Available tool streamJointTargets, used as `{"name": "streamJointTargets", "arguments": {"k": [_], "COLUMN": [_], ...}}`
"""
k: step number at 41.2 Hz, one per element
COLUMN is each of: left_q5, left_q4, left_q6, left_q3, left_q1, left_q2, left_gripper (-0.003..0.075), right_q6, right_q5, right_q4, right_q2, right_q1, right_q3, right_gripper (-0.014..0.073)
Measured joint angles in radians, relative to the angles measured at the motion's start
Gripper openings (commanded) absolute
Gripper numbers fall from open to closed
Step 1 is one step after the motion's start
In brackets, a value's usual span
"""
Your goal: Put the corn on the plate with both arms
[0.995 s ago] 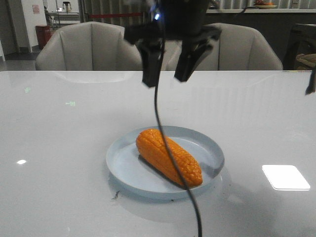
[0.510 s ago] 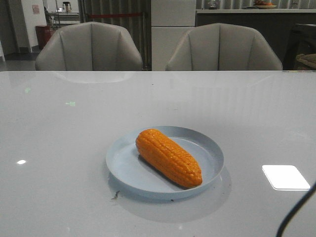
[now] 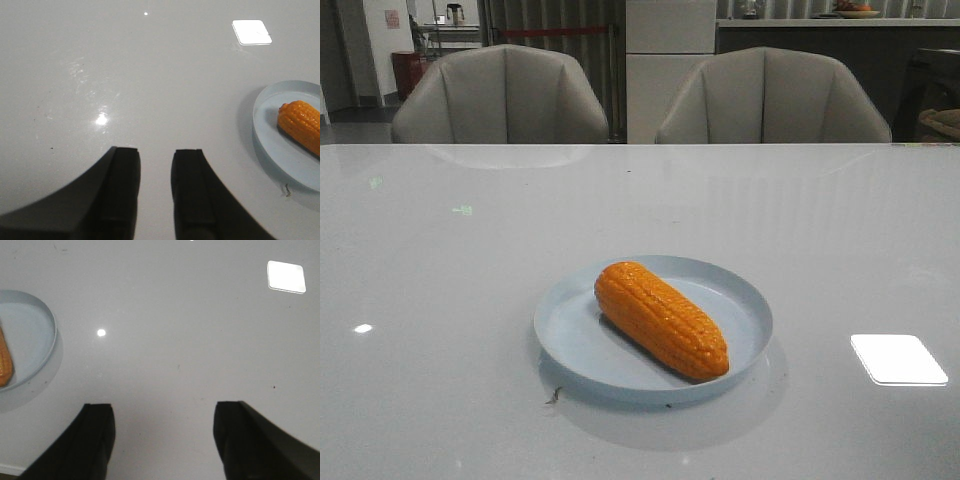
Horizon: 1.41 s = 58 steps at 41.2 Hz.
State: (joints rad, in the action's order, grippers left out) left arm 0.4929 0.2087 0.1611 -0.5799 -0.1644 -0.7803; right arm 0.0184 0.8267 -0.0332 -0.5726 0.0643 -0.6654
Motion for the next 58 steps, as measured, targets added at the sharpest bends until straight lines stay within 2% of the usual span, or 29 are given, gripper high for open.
{"name": "streamJointTargets", "arguments": {"k": [7, 17, 54, 58], "left_q5": [0.000, 0.000, 0.000, -0.037], "left_q4": [0.000, 0.000, 0.000, -0.007], "left_q6": [0.000, 0.000, 0.000, 0.000], "left_q3": [0.000, 0.000, 0.000, 0.011], "left_q1": [0.000, 0.000, 0.000, 0.000], "left_q2": [0.000, 0.000, 0.000, 0.007], "left_gripper": [0.0258, 0.0091, 0.0093, 0.0093], "right_q6": [0.000, 0.000, 0.000, 0.000], "right_q5": [0.000, -0.008, -0.002, 0.002], "right_q4": [0.001, 0.002, 0.014, 0.033], "right_q2": [0.045, 0.046, 0.046, 0.046], "right_q1": [0.000, 0.000, 0.000, 0.000], "right_q3": [0.042, 0.042, 0.042, 0.042], "right_gripper": [0.0530, 0.0530, 0.0530, 0.0530]}}
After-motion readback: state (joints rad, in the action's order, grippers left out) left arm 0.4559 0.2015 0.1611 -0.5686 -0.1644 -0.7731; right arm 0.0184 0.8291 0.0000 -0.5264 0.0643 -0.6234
